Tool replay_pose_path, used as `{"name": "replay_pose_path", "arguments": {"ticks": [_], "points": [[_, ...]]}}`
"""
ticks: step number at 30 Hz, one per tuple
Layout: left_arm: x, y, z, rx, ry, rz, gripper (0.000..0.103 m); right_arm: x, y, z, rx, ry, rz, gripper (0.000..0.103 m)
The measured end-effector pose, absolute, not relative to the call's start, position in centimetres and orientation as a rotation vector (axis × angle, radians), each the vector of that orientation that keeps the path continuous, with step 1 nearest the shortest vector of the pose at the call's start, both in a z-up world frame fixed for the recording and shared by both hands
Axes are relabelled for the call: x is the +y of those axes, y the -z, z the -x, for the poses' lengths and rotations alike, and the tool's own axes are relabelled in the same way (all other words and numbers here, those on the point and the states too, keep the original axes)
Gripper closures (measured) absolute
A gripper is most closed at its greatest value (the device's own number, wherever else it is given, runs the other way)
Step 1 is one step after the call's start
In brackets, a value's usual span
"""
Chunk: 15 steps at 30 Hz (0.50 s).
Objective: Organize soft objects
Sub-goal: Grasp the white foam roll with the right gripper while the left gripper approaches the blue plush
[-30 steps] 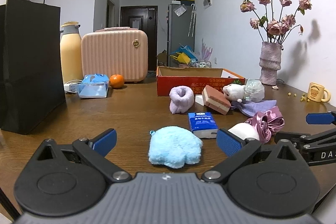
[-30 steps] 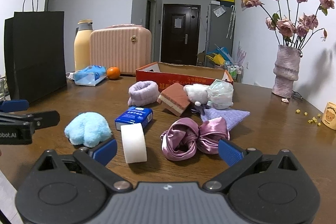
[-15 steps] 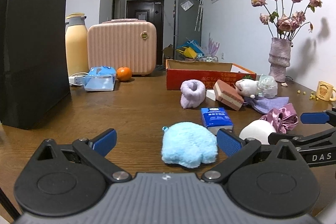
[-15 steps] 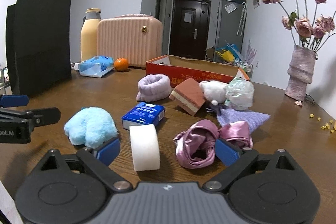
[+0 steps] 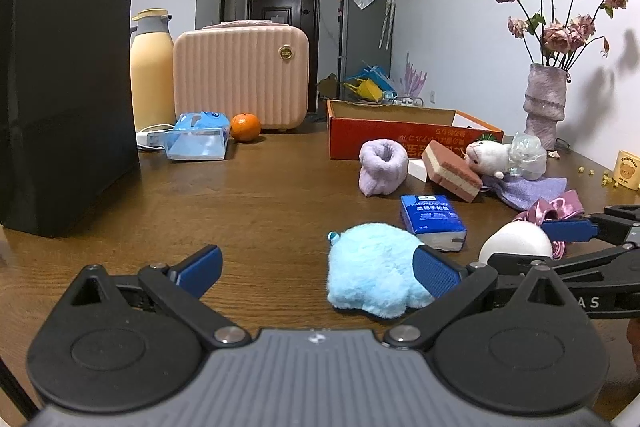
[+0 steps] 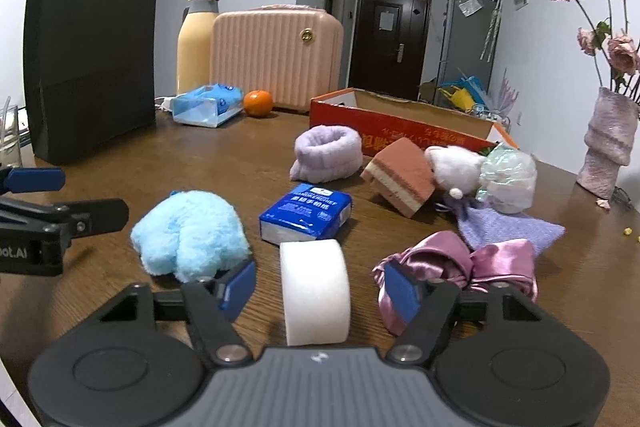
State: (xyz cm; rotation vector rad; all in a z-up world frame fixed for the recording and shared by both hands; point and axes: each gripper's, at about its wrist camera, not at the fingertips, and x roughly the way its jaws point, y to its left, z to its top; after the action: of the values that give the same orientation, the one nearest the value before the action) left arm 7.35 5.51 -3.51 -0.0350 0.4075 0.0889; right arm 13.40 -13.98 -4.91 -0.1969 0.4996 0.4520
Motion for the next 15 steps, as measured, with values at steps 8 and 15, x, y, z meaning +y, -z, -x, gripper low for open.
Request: {"name": "replay_pose_path", "arguments": {"ticks": [8, 15], "points": [[5.3, 3.6, -7.7, 0.419, -0.093, 0.025, 0.000, -13.5, 5.6, -14.4, 0.546, -0.481, 0.192, 0.069], [5.2, 3.7, -7.9, 0.425, -0.094, 0.018, 0.000, -13.9, 5.8, -14.8, 0.554, -0.486, 0.172, 0.074]]}}
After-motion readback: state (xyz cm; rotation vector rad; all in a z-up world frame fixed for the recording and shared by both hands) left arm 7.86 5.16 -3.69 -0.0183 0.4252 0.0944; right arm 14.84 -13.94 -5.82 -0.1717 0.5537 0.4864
